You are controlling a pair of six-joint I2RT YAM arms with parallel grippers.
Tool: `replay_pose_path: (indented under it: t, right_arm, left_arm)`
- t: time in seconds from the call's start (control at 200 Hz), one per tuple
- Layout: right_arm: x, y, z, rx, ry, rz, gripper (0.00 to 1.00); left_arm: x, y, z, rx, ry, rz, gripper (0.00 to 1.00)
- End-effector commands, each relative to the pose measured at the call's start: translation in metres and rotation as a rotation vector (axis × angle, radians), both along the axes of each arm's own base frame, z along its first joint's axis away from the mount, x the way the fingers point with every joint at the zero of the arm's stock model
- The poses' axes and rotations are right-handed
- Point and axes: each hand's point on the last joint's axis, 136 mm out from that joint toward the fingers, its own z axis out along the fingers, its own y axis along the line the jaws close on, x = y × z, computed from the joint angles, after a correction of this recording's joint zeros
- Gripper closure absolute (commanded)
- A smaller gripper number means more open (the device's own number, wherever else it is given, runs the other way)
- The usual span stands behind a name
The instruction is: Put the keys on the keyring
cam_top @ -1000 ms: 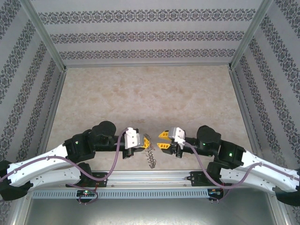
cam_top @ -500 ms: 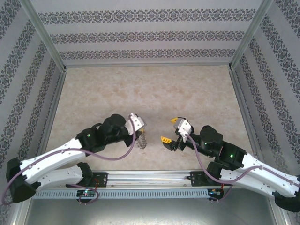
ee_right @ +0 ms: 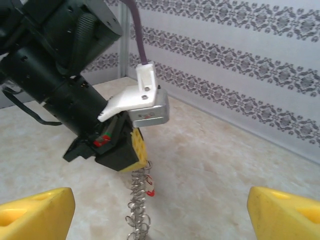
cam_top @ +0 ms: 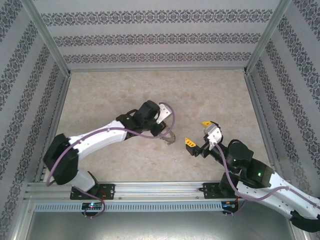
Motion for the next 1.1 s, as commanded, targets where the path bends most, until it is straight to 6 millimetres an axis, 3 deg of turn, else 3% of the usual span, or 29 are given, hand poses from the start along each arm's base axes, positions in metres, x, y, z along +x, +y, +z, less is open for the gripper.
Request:
replay_pose_path:
  t: [0.0, 0.11, 0.33, 0.475, 0.505, 0.585, 0.779, 1.014, 1.099]
  right_arm:
    - [0.009, -0.014, -0.001, 0.002, -0.006, -0.091, 0.1]
    - [0.012, -0.016, -0.002, -0.004, -0.005, -0.107, 0.1]
    - [0.016, -0.017, -0.004, -0.017, 0.0, -0.13, 0.09]
    - [0.016, -0.013, -0.006, -0.028, 0.005, -0.109, 0.08]
    - [0.016, -0.012, -0.007, -0.034, 0.008, -0.108, 0.03]
    - [0.019, -0.012, -0.01, -0.05, 0.016, -0.121, 0.02]
    - [0.021, -0.007, -0.013, -0.066, 0.025, -0.114, 0.02]
    - [0.027, -0.018, -0.016, -0.061, 0.049, -0.184, 0.02]
    - [0.03, -0.028, -0.021, -0.059, 0.068, -0.239, 0.02]
  left_arm:
    - [0.025, -0.014, 0.0, -0.027, 0.027, 0.023, 1.0]
    - [0.046, -0.028, -0.015, 0.0, 0.065, 0.029, 1.0]
    - [0.085, -0.047, -0.073, 0.107, 0.169, 0.042, 1.0]
    - [0.098, -0.054, -0.097, 0.105, 0.212, 0.062, 1.0]
    - [0.098, -0.056, -0.101, 0.1, 0.22, 0.063, 1.0]
    - [0.097, -0.058, -0.108, 0.087, 0.242, 0.071, 1.0]
    - [0.093, -0.058, -0.109, 0.06, 0.258, 0.077, 0.84]
    - [0.077, -0.05, -0.075, 0.0, 0.229, 0.065, 0.56]
    - [0.062, -0.041, -0.052, -0.041, 0.209, 0.057, 0.3]
